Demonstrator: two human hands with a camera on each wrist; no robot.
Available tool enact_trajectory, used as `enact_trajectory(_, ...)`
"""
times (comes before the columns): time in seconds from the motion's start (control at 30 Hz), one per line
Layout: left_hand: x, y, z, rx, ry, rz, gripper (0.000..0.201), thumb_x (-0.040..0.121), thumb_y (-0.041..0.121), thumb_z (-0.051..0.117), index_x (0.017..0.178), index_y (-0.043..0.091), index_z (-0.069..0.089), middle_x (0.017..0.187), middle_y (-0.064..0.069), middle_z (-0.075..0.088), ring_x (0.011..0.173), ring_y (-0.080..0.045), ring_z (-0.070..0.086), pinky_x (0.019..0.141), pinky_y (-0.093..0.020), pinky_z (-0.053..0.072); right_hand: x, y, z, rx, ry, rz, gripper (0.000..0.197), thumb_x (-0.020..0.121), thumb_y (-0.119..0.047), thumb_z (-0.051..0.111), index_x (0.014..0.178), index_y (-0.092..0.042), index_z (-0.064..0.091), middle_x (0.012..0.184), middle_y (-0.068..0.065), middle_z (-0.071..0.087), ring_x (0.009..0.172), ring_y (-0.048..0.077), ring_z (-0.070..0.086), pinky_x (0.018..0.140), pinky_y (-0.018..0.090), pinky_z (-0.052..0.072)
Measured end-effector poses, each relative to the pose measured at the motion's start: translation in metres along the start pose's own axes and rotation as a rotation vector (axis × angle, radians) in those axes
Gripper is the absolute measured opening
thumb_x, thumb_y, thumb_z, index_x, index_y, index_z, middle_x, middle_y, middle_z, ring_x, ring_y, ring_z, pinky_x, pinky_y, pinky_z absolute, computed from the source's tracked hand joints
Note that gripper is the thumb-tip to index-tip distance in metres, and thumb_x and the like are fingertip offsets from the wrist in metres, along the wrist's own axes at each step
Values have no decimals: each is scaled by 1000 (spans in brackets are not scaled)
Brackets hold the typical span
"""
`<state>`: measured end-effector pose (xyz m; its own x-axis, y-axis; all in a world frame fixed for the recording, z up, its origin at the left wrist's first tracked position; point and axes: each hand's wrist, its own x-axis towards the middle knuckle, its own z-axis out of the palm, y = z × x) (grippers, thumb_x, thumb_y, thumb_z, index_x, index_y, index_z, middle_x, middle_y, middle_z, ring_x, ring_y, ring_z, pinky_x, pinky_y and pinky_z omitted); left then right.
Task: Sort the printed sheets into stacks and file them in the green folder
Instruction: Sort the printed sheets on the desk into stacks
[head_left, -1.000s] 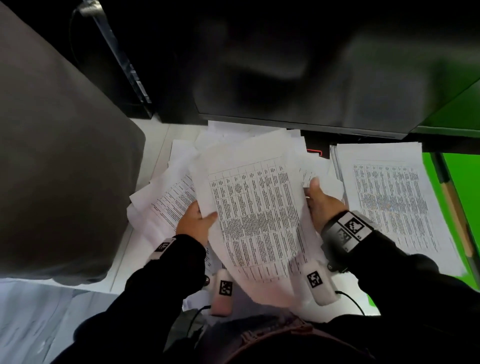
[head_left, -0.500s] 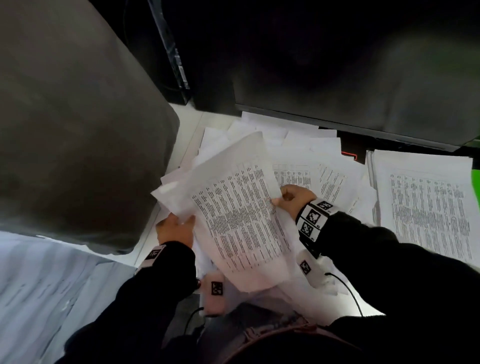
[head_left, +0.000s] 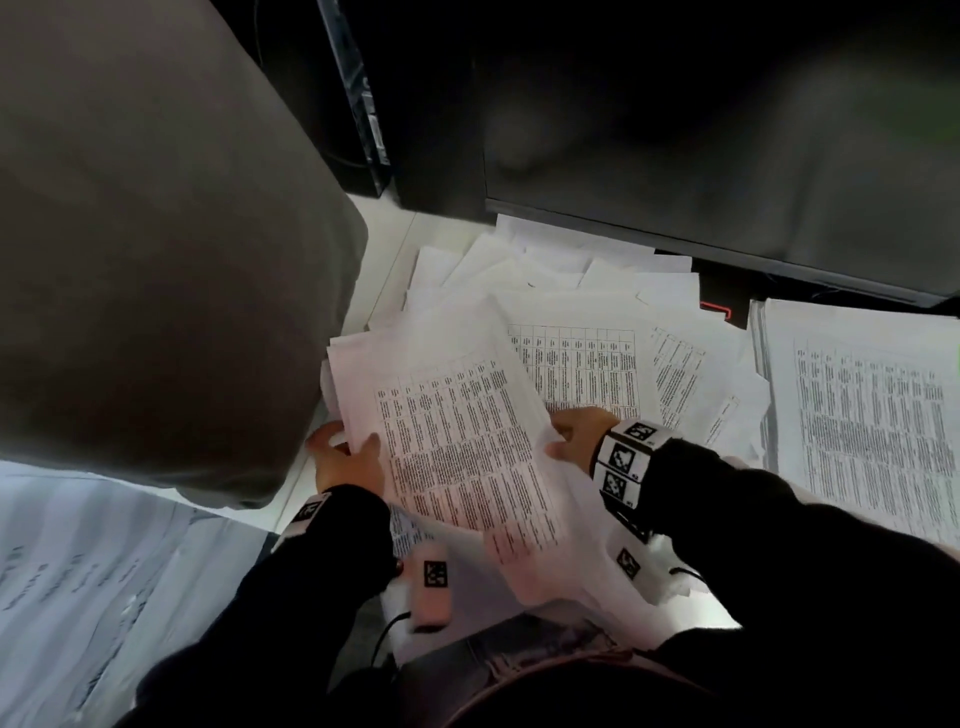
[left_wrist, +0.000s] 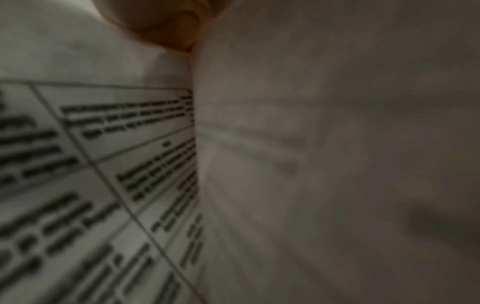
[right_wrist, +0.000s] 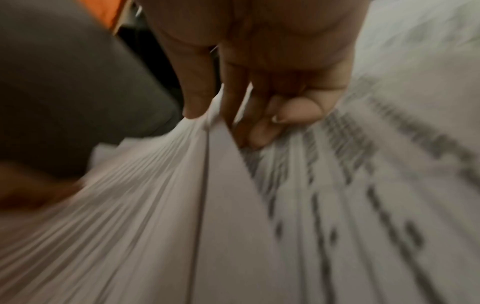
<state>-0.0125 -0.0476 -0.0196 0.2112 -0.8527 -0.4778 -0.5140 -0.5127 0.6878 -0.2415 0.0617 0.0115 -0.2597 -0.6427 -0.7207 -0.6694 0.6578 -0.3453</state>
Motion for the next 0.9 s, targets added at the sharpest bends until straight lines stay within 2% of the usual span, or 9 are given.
enact_trajectory(0.1, 4, -4, -4, 29, -67, 22, 61, 83, 12, 61, 137, 13, 33, 121, -19, 62, 113, -34, 56, 94, -37, 41, -1, 22, -15, 214, 161, 120, 55, 83, -53, 55, 127, -20, 50, 127, 4, 56, 99, 20, 61, 85, 34, 50)
enact_trajectory(0.17, 7, -7, -6, 157, -132, 67, 51, 85, 15, 58, 133, 9, 41, 123, -18, 61, 112, -35, 56, 86, -34, 41, -3, 37, -31, 415, 409, 321, 63, 77, -46, 66, 130, -22, 42, 127, 8, 55, 91, 20, 62, 77, 32, 52)
enact_trajectory(0.23, 6, -8, -7, 227, -154, 108, 38, 87, 18, 56, 123, 6, 51, 121, -17, 61, 109, -35, 57, 79, -29, 37, -4, 51, -42, 502, 522, 447, 73, 74, -38, 73, 134, -19, 37, 130, 13, 52, 106, 27, 58, 88, 34, 47)
enact_trajectory(0.33, 2, -8, -8, 220, -161, 132, 32, 90, 21, 53, 119, 6, 54, 115, -15, 63, 105, -34, 58, 76, -27, 35, -5, 60, -44, 567, 386, 442, 69, 77, -28, 73, 134, -13, 36, 127, 11, 54, 105, 27, 56, 87, 31, 41)
enact_trajectory(0.5, -2, -7, -16, 225, -115, 177, 26, 93, 25, 45, 111, 10, 58, 98, -10, 61, 92, -30, 57, 76, -31, 39, -6, 73, -43, 342, 304, 340, 37, 87, -31, 61, 115, -8, 59, 108, 9, 63, 86, 22, 53, 77, 27, 39)
enact_trajectory(0.6, 2, -9, -20, 261, -103, 239, 29, 92, 23, 42, 117, 18, 57, 109, -12, 64, 97, -33, 59, 82, -35, 44, -13, 84, -45, 304, 327, 326, 28, 90, -30, 57, 105, -7, 61, 103, 10, 61, 88, 25, 55, 75, 26, 40)
enact_trajectory(0.7, 3, -9, -24, 253, -96, 303, 51, 90, 17, 41, 135, 39, 39, 127, -3, 59, 110, -32, 57, 93, -36, 43, -17, 97, -43, 361, 420, 324, 21, 89, -28, 58, 81, -8, 54, 75, 8, 54, 65, 22, 48, 57, 25, 34)
enact_trajectory(0.8, -2, -5, -28, 259, -82, 320, 62, 91, 15, 39, 135, 56, 24, 135, 3, 53, 119, -29, 53, 101, -36, 39, -16, 106, -38, 418, 443, 283, 16, 88, -27, 59, 93, -12, 62, 82, 6, 60, 73, 23, 54, 71, 27, 42)
enact_trajectory(0.9, -2, -6, -28, 259, -69, 254, 40, 93, 20, 41, 130, 33, 46, 124, -8, 60, 110, -32, 56, 93, -38, 43, -16, 107, -34, 421, 387, 243, 10, 88, -27, 59, 91, -18, 62, 82, 5, 62, 73, 22, 55, 73, 26, 43)
